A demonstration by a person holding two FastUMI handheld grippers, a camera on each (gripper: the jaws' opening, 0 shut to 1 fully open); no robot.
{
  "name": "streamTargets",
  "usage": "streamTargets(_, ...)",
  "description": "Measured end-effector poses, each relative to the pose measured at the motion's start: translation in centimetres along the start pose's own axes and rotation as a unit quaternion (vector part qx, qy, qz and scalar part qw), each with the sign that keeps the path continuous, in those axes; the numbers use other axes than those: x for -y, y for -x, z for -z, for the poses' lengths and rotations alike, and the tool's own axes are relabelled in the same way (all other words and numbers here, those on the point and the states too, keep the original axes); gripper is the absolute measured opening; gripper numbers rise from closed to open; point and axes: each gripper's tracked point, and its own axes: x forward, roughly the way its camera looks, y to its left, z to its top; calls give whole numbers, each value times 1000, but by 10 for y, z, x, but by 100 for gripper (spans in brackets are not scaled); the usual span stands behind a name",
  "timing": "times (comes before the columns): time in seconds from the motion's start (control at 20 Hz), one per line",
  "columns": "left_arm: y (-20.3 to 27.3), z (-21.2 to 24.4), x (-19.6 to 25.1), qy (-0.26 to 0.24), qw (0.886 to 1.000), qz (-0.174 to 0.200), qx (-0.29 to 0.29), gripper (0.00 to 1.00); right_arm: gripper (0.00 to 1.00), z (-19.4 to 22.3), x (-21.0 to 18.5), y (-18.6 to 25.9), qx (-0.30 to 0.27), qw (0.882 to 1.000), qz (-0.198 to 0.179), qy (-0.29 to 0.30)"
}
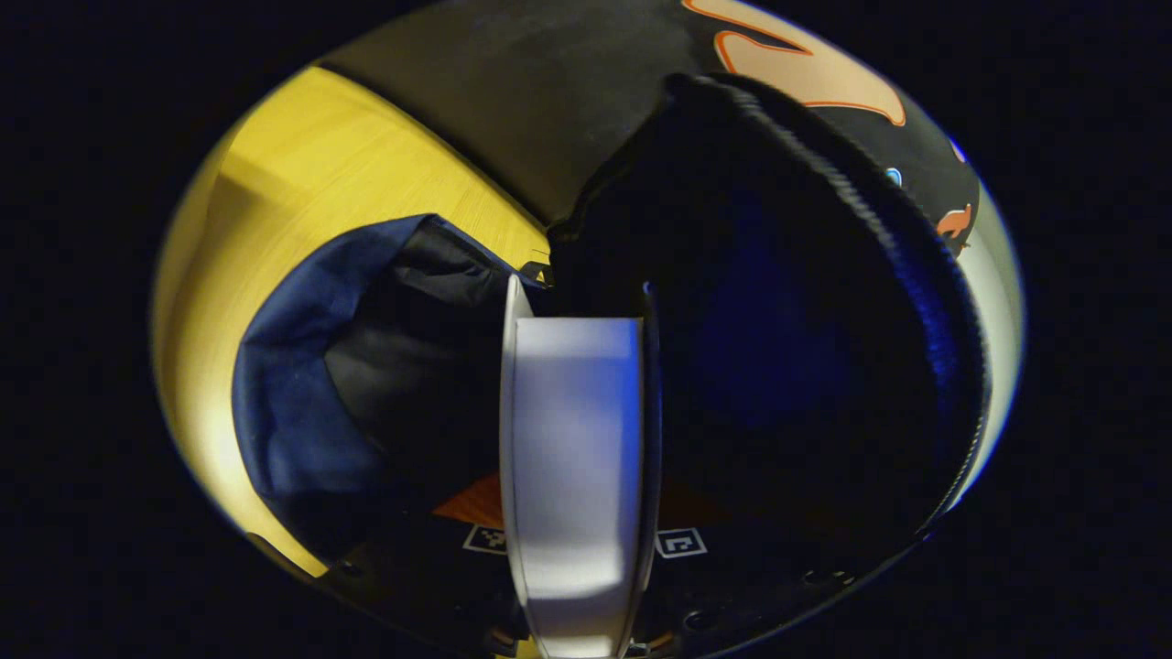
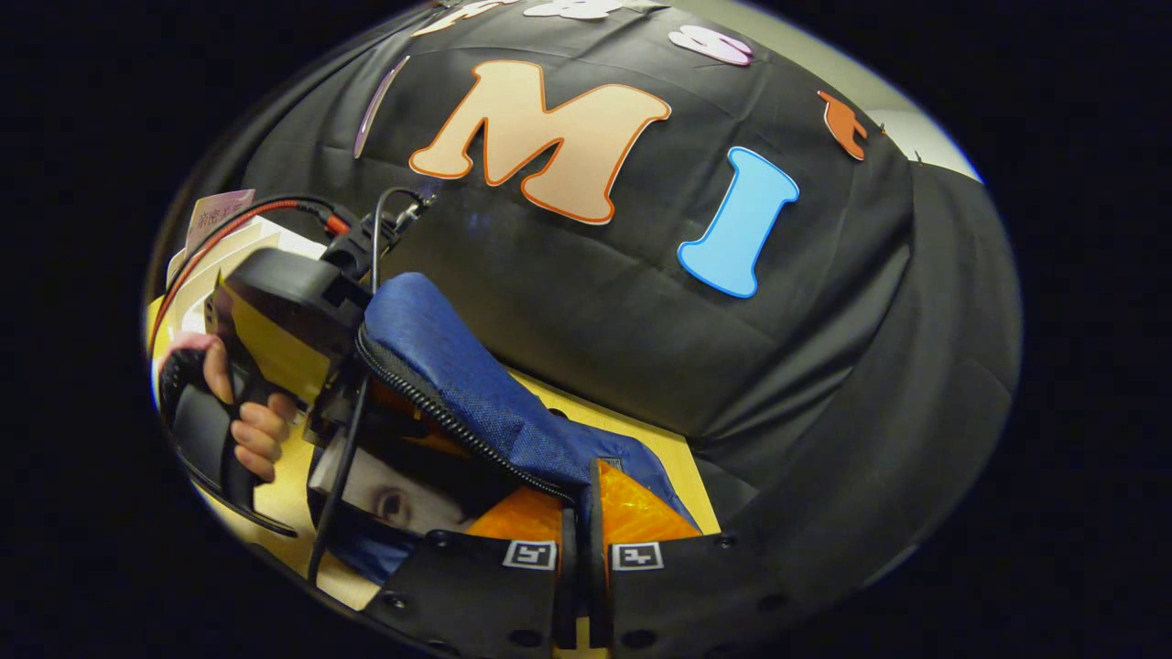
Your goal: Open the schoolbag, grab two books from the bookshelf and put them into the schoolbag.
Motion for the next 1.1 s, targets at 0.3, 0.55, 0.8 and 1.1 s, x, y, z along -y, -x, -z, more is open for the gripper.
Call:
streamTargets(0.3,-26,-2,-25,21,1000,-17,3,41,8,5,-4,-3,-6,1000,3,8)
streamTargets(0.55,-15,6,-42,4,998,-65,0,53,8,7,-4,-4,-13,1000,9,4)
streamTargets(0.8,13,14,-40,-23,996,-92,-2,84,10,11,-7,-2,-22,1000,9,2)
streamTargets(1.1,55,18,-31,-43,991,-126,-13,96,8,14,-6,3,-33,999,9,-7)
